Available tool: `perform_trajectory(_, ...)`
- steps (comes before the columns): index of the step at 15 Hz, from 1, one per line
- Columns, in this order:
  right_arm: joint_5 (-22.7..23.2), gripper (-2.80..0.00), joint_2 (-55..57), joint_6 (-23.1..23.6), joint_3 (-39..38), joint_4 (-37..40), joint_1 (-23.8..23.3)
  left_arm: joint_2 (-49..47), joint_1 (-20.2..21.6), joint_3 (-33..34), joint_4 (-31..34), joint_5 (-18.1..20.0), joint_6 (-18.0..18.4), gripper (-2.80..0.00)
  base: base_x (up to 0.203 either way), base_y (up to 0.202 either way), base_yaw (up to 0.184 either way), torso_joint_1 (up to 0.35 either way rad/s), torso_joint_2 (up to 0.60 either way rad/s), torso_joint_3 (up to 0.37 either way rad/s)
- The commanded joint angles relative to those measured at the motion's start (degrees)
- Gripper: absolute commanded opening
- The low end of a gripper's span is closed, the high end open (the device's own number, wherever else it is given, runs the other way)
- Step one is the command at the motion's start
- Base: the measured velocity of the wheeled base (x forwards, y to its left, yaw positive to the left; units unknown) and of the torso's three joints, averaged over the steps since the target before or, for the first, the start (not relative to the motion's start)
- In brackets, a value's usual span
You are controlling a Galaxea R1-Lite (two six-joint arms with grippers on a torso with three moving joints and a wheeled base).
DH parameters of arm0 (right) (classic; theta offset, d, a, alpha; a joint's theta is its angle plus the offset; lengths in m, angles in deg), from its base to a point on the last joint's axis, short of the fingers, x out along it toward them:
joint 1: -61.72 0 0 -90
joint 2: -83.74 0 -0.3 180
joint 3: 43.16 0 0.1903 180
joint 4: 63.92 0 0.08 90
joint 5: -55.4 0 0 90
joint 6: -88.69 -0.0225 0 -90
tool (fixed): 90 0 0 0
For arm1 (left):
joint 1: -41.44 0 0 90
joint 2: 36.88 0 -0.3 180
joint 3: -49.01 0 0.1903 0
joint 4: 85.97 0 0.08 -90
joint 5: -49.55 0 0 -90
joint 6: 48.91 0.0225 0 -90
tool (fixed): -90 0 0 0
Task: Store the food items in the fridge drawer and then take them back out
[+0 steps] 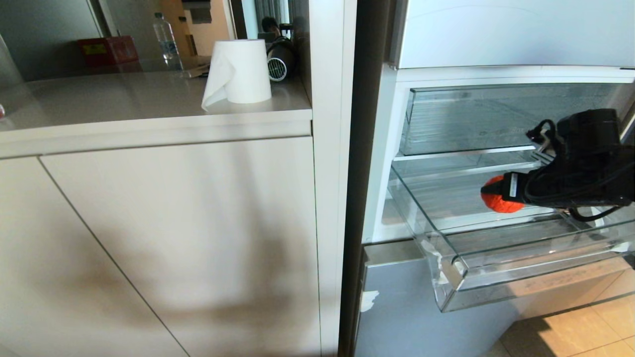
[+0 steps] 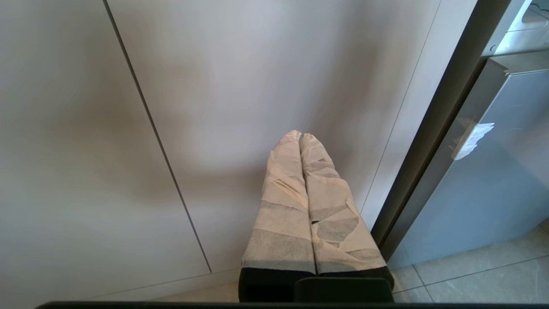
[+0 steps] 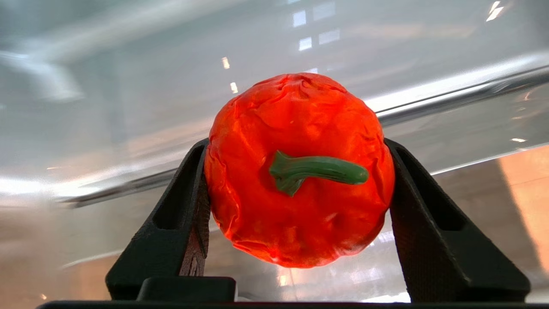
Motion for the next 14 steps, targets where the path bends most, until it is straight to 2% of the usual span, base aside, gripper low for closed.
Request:
perform_trajectory(1, 0.05, -2.8, -11.56, 0.01, -5.61, -2.31, 0.25, -0.07, 0.03, 0.0, 0.0, -0.02, -0.02, -2.8, 0.0, 0.0, 0.0, 0.0, 0.0, 0.0)
perform_trajectory(7, 0.54, -2.8, -42.22, 1.29, -18.85, -4.41, 0.49, -0.07, 0.03, 0.0, 0.0, -0.02, -0.02, -2.8, 0.0, 0.0, 0.0, 0.0, 0.0, 0.0)
perform_trajectory(9, 0.18, -2.8, -54.75, 3.27, -24.99, -3.17, 0.38, -0.07, 0.02, 0.0, 0.01, -0.02, -0.02, -2.8, 0.0, 0.0, 0.0, 0.0, 0.0, 0.0)
perform_trajectory(14, -2.37, -2.8, -82.77, 9.74, -49.91, 2.32, -0.63, -0.07, 0.03, 0.0, 0.0, -0.02, -0.02, -2.8, 0.0, 0.0, 0.0, 0.0, 0.0, 0.0)
